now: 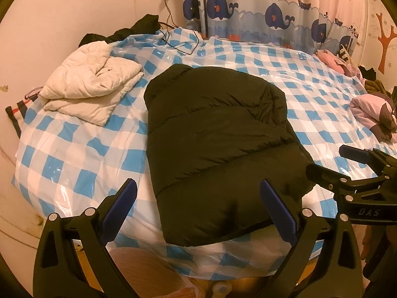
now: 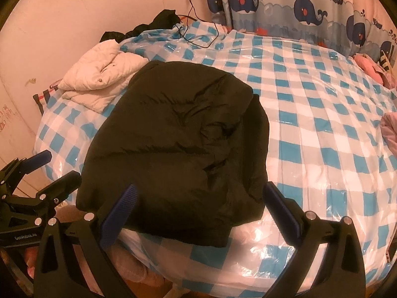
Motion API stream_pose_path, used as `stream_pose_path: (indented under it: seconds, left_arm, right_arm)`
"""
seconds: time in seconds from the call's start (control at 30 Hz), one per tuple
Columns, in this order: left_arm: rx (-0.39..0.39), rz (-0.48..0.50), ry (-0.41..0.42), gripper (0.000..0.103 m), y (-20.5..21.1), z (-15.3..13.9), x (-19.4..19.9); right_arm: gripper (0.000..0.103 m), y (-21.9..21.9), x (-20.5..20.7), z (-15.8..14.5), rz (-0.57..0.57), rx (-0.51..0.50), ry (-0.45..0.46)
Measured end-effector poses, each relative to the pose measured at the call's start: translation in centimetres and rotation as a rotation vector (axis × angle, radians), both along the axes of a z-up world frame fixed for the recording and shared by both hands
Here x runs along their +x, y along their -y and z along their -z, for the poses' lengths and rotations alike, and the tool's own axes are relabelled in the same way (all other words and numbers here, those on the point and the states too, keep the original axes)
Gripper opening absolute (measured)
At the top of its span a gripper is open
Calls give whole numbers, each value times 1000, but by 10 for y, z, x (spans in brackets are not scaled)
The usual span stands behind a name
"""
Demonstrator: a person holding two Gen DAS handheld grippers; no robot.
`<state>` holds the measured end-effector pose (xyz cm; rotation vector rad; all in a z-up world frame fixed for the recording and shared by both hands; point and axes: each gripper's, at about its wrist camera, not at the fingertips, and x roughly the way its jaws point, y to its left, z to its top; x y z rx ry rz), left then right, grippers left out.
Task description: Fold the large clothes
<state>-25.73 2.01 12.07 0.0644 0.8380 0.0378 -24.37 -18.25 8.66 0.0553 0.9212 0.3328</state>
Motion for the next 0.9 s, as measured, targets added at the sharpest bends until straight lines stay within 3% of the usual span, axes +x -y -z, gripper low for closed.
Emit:
stream_pose_path:
  seconds: [0.53,0.73,0.83,0.9]
  left_arm:
    - [4,-19,-26,95,-1,5,4]
    - [22,-26,-30,95,2,3,3]
    - [71,-58,-35,95,7,4,1]
    - [34,-33,5,95,8,0,-5]
  right_arm:
    - [97,0,1,0,-3,-1,-5]
    - [97,0,0,1,-5,4,-2]
    - [97,2,-1,1,-4,9,2]
    - [97,5,-3,-2,-2,18,6]
